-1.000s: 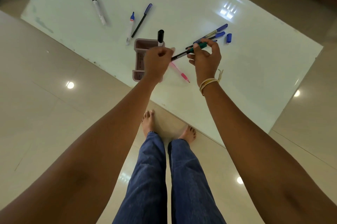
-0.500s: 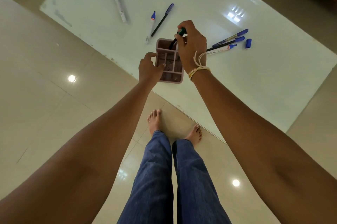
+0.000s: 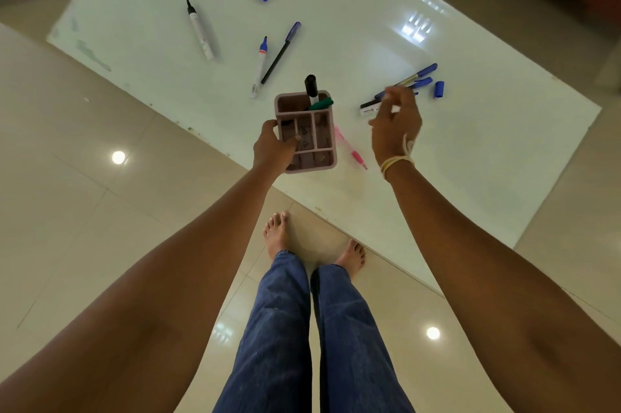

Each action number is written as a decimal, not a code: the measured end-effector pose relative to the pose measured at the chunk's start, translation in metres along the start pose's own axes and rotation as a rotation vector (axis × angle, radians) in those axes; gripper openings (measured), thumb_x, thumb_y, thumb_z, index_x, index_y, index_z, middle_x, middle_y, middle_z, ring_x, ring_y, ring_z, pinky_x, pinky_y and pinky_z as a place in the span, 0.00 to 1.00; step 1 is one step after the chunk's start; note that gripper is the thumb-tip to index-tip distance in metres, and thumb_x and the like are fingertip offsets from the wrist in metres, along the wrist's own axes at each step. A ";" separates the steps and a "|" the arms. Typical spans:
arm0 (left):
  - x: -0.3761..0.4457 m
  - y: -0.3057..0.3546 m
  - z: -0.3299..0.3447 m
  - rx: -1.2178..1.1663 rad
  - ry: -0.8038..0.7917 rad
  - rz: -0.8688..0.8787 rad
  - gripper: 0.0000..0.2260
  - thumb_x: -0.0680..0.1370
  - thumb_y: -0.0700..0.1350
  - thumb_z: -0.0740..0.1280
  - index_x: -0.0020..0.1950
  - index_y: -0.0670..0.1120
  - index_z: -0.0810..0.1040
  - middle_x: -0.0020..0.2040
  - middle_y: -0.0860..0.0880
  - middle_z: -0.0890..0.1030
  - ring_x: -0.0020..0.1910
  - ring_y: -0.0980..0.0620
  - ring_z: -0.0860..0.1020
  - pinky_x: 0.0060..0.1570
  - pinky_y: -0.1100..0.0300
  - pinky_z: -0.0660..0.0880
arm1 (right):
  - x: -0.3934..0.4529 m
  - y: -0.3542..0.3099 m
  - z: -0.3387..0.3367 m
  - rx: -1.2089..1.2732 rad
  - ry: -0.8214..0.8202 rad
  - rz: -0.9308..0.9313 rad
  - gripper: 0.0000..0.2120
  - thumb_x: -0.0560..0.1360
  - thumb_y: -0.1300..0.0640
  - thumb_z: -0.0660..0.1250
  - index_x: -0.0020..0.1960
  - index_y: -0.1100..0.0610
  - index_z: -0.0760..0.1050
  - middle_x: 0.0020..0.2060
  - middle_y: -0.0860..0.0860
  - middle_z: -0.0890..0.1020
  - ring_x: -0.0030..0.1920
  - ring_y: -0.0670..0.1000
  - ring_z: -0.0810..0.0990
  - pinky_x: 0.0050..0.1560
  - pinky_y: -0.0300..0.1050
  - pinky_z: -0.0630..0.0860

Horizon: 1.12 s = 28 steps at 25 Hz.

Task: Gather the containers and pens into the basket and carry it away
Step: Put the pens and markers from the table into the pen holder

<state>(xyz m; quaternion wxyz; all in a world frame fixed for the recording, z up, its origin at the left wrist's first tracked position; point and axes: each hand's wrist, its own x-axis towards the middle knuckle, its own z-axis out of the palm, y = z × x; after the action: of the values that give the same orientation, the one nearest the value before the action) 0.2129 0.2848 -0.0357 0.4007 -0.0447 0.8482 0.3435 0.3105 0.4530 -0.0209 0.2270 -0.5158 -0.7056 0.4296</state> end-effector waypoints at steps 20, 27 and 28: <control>0.007 0.008 0.021 -0.447 -0.152 -0.340 0.33 0.71 0.49 0.74 0.69 0.54 0.59 0.66 0.43 0.73 0.60 0.41 0.76 0.44 0.40 0.79 | 0.096 0.039 -0.010 0.202 0.151 0.824 0.15 0.77 0.51 0.61 0.61 0.58 0.69 0.51 0.54 0.78 0.49 0.57 0.82 0.56 0.52 0.79; 0.011 0.016 0.018 -0.421 -0.190 -0.345 0.29 0.73 0.48 0.72 0.66 0.55 0.57 0.62 0.44 0.74 0.58 0.40 0.77 0.53 0.33 0.76 | 0.129 0.057 -0.022 -0.464 -0.018 0.533 0.23 0.79 0.52 0.61 0.72 0.57 0.61 0.68 0.56 0.71 0.67 0.55 0.73 0.64 0.45 0.69; 0.011 0.016 0.018 -0.421 -0.202 -0.338 0.29 0.73 0.48 0.72 0.66 0.55 0.56 0.61 0.44 0.74 0.58 0.40 0.77 0.54 0.32 0.76 | 0.129 0.057 -0.021 -0.499 -0.050 0.519 0.22 0.79 0.52 0.61 0.71 0.57 0.63 0.68 0.57 0.71 0.67 0.56 0.73 0.64 0.45 0.69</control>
<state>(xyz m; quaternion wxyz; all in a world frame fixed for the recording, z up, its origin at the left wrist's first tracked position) 0.2118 0.3100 -0.0426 0.5168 -0.2333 0.6944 0.4430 0.3099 0.5849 -0.0741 -0.0398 -0.7066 -0.6397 0.2998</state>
